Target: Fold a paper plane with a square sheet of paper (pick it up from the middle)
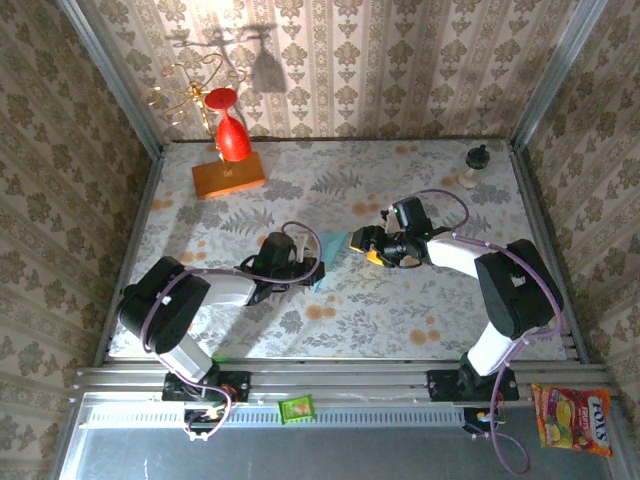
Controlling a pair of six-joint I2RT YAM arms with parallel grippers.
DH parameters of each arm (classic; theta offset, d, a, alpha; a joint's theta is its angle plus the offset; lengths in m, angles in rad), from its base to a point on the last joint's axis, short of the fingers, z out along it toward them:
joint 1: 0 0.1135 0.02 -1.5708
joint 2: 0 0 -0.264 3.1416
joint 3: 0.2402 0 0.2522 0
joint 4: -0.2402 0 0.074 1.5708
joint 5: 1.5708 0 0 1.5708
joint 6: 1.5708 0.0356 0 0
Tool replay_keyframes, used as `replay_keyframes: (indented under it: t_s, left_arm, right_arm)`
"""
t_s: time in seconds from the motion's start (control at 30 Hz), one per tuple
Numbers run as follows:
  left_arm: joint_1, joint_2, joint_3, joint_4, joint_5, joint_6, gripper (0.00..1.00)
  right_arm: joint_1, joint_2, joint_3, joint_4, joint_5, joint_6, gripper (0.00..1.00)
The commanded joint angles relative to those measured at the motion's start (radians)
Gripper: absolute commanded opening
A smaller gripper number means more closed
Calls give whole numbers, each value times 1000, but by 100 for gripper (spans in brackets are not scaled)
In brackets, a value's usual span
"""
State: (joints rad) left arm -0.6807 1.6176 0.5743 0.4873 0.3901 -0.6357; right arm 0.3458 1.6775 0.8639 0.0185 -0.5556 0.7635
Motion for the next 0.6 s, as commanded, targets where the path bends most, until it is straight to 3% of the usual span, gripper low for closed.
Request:
replay_keyframes:
  t_s: [0.0,0.2,0.33,0.57]
  left_arm:
    - [15,30,24,65,113,-131,0]
    - [29,81,34,126,216,-260,0]
    - [35,96,-2,223,210,-334,0]
    - [55,93,-35,226,178,-364,0]
  right_arm:
    - [13,24,31,-19,10,-123,74]
    - [54,66,67,-29,16,-196,74]
    - [74,83,72,-31,38,-207,74]
    - [90,131,114,-68,43,-232,73]
